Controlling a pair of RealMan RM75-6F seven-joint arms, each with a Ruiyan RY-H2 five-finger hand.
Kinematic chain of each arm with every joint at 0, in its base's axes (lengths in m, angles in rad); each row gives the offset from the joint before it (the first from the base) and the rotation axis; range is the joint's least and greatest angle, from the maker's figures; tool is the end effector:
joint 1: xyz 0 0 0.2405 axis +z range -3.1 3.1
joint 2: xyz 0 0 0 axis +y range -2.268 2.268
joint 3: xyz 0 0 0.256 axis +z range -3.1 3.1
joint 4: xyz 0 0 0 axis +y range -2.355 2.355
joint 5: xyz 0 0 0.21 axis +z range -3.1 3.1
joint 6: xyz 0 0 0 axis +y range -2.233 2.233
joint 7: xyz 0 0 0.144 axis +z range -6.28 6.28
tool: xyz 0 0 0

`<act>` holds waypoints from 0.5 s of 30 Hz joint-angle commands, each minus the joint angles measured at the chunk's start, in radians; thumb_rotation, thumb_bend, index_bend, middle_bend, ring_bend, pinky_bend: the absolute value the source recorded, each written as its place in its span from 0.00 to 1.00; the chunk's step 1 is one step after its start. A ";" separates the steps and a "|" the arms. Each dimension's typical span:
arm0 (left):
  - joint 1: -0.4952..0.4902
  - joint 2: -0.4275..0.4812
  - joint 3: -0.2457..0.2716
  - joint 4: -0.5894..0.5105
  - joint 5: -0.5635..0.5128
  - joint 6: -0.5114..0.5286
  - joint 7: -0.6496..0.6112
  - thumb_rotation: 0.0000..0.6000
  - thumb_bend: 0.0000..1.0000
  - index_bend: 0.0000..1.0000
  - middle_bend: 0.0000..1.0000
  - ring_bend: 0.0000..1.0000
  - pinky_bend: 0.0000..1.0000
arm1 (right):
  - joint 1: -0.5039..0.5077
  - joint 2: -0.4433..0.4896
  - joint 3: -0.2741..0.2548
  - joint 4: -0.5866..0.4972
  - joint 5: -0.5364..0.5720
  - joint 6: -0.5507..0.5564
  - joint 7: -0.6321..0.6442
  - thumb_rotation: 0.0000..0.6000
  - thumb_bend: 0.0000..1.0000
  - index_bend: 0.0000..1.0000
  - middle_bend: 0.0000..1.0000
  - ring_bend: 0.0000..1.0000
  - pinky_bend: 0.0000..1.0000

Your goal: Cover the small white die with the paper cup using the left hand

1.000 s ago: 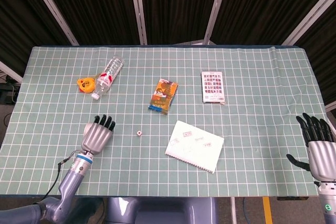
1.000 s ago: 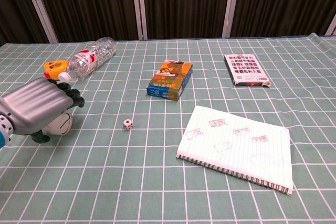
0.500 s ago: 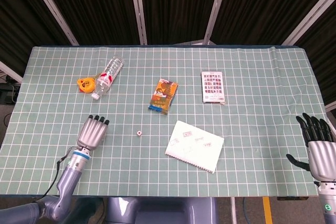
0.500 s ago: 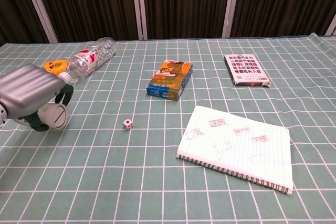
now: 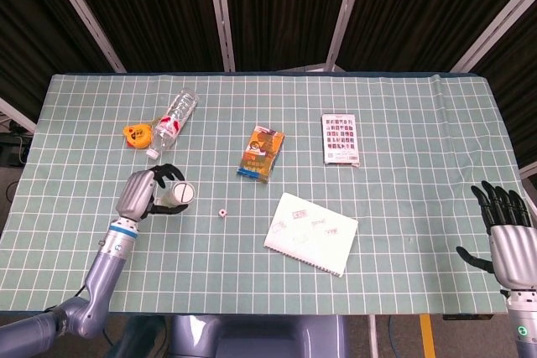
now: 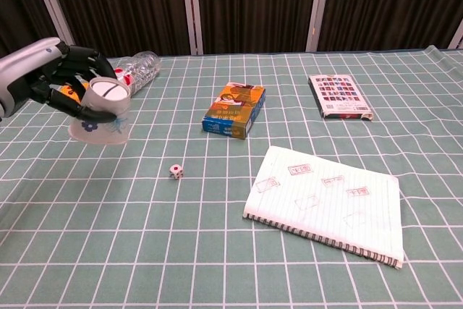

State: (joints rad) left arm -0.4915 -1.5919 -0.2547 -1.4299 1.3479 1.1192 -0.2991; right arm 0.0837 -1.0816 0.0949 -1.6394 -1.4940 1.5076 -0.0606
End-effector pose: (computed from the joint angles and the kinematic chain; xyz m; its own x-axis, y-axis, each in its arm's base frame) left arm -0.1909 0.3169 0.0080 -0.1943 0.2204 0.9559 0.9549 -0.1804 0.2357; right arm -0.3039 -0.1895 0.1782 0.4545 0.0656 0.8884 -0.8902 -0.0027 0.4556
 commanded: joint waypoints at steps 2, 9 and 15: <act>-0.042 -0.069 -0.013 0.155 0.093 -0.045 -0.508 1.00 0.00 0.53 0.40 0.39 0.47 | 0.001 0.000 0.002 0.002 0.006 -0.004 0.004 1.00 0.00 0.00 0.00 0.00 0.00; -0.090 -0.168 -0.004 0.230 0.074 -0.069 -0.526 1.00 0.00 0.53 0.40 0.38 0.46 | 0.004 0.005 0.001 0.002 0.014 -0.018 0.022 1.00 0.00 0.00 0.00 0.00 0.00; -0.126 -0.231 0.001 0.296 0.048 -0.101 -0.506 1.00 0.00 0.53 0.40 0.38 0.46 | 0.003 0.009 0.006 0.006 0.026 -0.018 0.031 1.00 0.00 0.00 0.00 0.00 0.00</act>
State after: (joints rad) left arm -0.6080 -1.8100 -0.2552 -1.1478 1.4027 1.0252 -0.8125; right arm 0.0865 -1.0733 0.1006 -1.6340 -1.4696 1.4903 -0.0305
